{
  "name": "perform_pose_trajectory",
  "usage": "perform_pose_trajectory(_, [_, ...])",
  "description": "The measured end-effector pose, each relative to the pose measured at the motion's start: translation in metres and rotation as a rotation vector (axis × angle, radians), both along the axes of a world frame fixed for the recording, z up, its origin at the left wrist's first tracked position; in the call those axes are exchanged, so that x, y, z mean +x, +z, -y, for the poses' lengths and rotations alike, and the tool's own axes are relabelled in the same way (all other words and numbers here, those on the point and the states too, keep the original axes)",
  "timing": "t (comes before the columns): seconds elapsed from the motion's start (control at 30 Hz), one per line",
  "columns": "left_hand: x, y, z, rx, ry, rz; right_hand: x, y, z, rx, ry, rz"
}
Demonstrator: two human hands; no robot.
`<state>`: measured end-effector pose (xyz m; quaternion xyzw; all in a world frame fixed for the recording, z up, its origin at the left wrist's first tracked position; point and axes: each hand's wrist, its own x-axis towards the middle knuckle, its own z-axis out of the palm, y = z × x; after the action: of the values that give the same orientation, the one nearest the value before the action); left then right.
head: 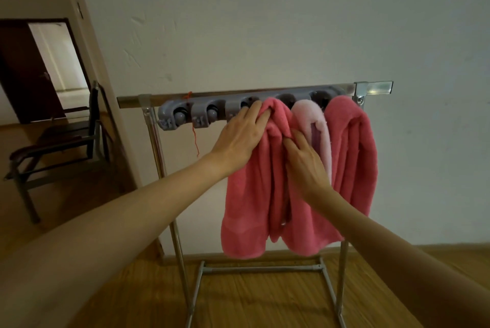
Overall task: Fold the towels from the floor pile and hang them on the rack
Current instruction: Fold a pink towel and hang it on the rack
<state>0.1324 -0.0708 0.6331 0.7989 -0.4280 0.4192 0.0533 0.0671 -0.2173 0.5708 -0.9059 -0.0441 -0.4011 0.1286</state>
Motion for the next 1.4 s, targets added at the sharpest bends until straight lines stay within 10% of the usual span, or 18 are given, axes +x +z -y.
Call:
perform_pose_trajectory(0.43, [0.005, -0.100, -0.008, -0.740, -0.178, -0.481, -0.005, -0.043, 0.010, 0.099, 0.165, 0.094])
perform_pose_trajectory(0.6, [0.009, -0.142, -0.011, -0.657, -0.054, -0.791, -0.007, -0.053, -0.001, 0.320, 0.204, 0.184])
perform_pose_trajectory(1.07, [0.027, -0.159, -0.036, -0.594, 0.217, -0.481, -0.011, -0.063, 0.001, 0.312, 0.000, 0.120])
perform_pose_trajectory(1.4, [-0.023, -0.174, 0.008, -0.548, -0.159, -1.049, -0.021, -0.056, 0.016, 0.226, 0.006, 0.036])
